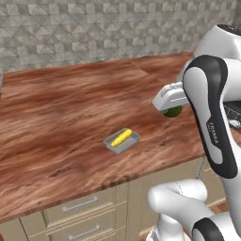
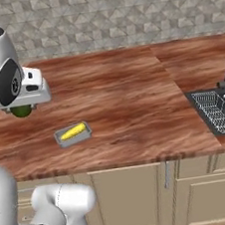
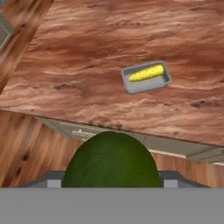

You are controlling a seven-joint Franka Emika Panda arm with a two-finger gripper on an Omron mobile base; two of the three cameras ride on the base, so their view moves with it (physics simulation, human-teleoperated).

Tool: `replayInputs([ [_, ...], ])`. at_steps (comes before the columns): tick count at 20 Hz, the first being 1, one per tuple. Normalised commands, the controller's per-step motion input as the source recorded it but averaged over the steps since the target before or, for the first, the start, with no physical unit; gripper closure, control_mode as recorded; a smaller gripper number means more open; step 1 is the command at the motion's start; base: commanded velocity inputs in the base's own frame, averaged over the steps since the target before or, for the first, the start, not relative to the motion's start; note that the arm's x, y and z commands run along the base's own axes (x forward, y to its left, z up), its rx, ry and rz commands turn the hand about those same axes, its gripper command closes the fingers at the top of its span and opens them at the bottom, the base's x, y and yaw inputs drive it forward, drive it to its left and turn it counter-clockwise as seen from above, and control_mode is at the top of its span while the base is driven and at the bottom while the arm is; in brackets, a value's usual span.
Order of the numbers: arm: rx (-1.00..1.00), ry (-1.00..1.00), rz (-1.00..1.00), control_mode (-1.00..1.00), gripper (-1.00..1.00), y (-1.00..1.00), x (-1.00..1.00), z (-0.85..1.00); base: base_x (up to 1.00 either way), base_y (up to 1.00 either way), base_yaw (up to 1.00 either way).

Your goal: Take the corn and lime out of the freezer and place them in the tupperware container on the counter. Then put the tupperware containing the vegetables back in the freezer.

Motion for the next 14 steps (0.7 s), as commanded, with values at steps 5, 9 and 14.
replayInputs([
  [5,0.0,0.0,0.0,1.0,1.0,0.0,0.0,0.0,0.81,-0.17,0.36],
  [9,0.0,0.0,0.0,1.0,1.0,0.0,0.0,0.0,0.86,0.0,0.16],
  [14,-0.02,0.19,0.0,-1.0,1.0,-0.05,0.69,-0.68,0.17,0.0,0.01],
])
